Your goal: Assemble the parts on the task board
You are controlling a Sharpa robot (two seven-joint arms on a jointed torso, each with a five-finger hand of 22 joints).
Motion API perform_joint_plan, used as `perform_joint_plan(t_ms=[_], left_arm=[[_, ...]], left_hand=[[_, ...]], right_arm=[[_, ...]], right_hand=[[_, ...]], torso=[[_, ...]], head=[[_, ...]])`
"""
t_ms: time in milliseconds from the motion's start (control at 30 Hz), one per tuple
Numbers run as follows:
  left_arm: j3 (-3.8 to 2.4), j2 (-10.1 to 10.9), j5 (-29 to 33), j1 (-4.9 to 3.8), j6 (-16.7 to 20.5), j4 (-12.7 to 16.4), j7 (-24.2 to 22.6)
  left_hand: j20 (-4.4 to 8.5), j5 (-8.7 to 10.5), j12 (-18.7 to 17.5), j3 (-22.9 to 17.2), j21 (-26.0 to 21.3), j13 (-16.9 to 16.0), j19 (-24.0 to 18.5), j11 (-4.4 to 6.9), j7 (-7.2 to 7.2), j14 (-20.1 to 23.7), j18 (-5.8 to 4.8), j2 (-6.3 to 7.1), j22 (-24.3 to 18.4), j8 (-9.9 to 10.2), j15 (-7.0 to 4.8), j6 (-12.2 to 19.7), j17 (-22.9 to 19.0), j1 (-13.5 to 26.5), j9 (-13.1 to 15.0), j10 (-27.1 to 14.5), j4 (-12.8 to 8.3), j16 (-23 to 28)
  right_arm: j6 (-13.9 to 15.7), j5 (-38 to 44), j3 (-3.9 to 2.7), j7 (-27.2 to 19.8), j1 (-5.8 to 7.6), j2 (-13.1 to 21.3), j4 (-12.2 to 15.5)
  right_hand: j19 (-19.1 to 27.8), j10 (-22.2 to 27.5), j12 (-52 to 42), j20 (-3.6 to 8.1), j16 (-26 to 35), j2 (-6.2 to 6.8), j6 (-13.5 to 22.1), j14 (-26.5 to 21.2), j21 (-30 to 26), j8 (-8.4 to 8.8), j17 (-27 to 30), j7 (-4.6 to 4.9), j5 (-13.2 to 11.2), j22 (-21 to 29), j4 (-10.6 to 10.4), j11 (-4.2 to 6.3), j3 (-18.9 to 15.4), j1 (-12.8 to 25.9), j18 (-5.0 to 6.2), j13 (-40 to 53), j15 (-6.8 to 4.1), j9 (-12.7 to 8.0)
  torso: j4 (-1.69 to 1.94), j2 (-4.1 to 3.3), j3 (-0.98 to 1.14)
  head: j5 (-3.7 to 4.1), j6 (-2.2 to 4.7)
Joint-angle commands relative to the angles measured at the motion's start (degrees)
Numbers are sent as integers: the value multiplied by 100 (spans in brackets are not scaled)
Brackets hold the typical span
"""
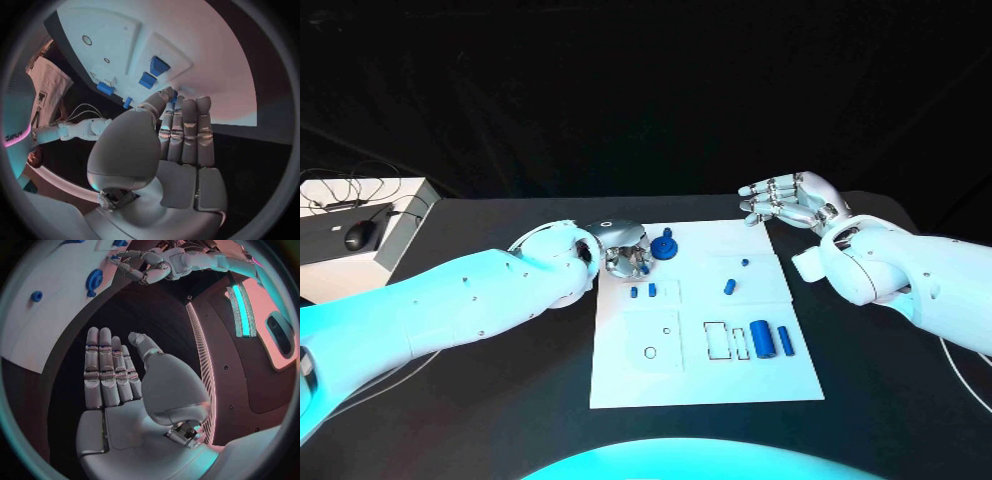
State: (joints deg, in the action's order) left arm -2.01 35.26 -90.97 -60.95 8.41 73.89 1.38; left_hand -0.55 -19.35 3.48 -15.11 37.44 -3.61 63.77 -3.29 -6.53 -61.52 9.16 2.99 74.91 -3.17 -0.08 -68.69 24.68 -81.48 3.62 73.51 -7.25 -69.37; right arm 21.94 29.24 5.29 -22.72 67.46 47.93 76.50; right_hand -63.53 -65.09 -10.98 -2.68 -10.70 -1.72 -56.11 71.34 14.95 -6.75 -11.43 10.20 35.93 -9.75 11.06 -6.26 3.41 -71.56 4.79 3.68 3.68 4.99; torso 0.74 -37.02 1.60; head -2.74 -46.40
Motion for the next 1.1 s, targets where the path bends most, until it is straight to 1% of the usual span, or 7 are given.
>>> perform_joint_plan(t_ms=[33, 467, 567, 667, 767, 900, 1100], left_arm=[[6, -18, -69, 8, -202, -8, 64], [10, -52, -103, 7, -376, -34, 141], [11, -50, -109, 7, -388, -31, 137], [11, -43, -114, 7, -375, -23, 120], [12, -35, -118, 7, -358, -15, 99], [12, -28, -122, 6, -359, -7, 81], [13, -22, -124, 6, -337, 4, 67]], left_hand=[[3, 7, 11, 11, -38, -5, 8, -29, -14, -12, 59, 56, 74, -36, 13, 18, 10, 7, 3, -15, 39, 21], [0, 12, 12, 8, -44, -6, 3, -31, -13, 2, 58, 54, 77, -37, 16, 27, 20, -2, 3, -22, 41, 17], [-2, 18, 16, 22, -48, -8, -1, -19, 6, 6, 56, 62, 78, -41, 11, 11, 24, 3, 5, -3, 45, 15], [12, 18, 16, 104, -56, -10, 10, 29, 59, -14, 46, 67, 72, -37, -27, -84, 32, 5, 5, 87, 57, 6], [31, 20, 26, 180, -66, -14, 18, 54, 83, -15, 26, 64, 69, -42, -40, -120, 51, -20, 7, 129, 55, -10], [37, 18, 27, 247, -89, -14, 12, 49, 95, 11, 6, 70, 63, -43, -30, -123, 65, -5, 8, 106, 73, -9], [38, 14, 33, 301, -119, -15, 13, 47, 102, 31, -7, 104, 52, -40, -26, -57, 78, 15, 5, 94, 91, -12]], right_arm=[[-47, 7, -3, -55, 0, -4, 5], [-49, 7, -3, -54, 0, -2, 6], [-50, 7, -3, -53, 0, -3, 4], [-50, 7, -3, -54, 0, -4, 3], [-49, 7, -3, -54, 0, -3, 2], [-48, 7, -3, -53, 0, -3, 1], [-46, 7, -3, -50, 0, 0, -1]], right_hand=[[30, -19, 26, 4, 27, -19, 4, 19, 35, 31, 5, 45, 34, -7, -29, -2, -2, -16, -70, -9, -9, -8], [30, -19, 26, 4, 27, -19, 4, 19, 35, 31, 5, 45, 34, -7, -29, -2, -2, -16, -70, -9, -9, -8], [30, -19, 26, 4, 27, -19, 4, 19, 35, 31, 5, 45, 34, -7, -29, -2, -2, -16, -70, -9, -9, -8], [30, -19, 26, 4, 27, -19, 4, 19, 35, 31, 5, 45, 34, -7, -29, -2, -2, -16, -70, -9, -9, -8], [30, -19, 26, 4, 27, -19, 4, 19, 35, 31, 5, 45, 34, -7, -29, -2, -2, -16, -70, -9, -9, -8], [30, -19, 26, 4, 27, -19, 4, 19, 35, 31, 5, 45, 34, -7, -29, -2, -2, -16, -70, -9, -9, -8], [31, -16, 26, 3, 29, -24, 4, 20, 35, 32, 6, 45, 37, -12, -43, -2, 11, -14, -70, -9, -9, -8]], torso=[[-2, -1, 2], [-1, 0, 2], [3, -1, 1], [2, 1, 1], [1, 2, -1], [4, 1, 0], [2, -3, -1]], head=[[3, 0], [8, -10], [10, -15], [9, -16], [17, -13], [26, -12], [15, -18]])
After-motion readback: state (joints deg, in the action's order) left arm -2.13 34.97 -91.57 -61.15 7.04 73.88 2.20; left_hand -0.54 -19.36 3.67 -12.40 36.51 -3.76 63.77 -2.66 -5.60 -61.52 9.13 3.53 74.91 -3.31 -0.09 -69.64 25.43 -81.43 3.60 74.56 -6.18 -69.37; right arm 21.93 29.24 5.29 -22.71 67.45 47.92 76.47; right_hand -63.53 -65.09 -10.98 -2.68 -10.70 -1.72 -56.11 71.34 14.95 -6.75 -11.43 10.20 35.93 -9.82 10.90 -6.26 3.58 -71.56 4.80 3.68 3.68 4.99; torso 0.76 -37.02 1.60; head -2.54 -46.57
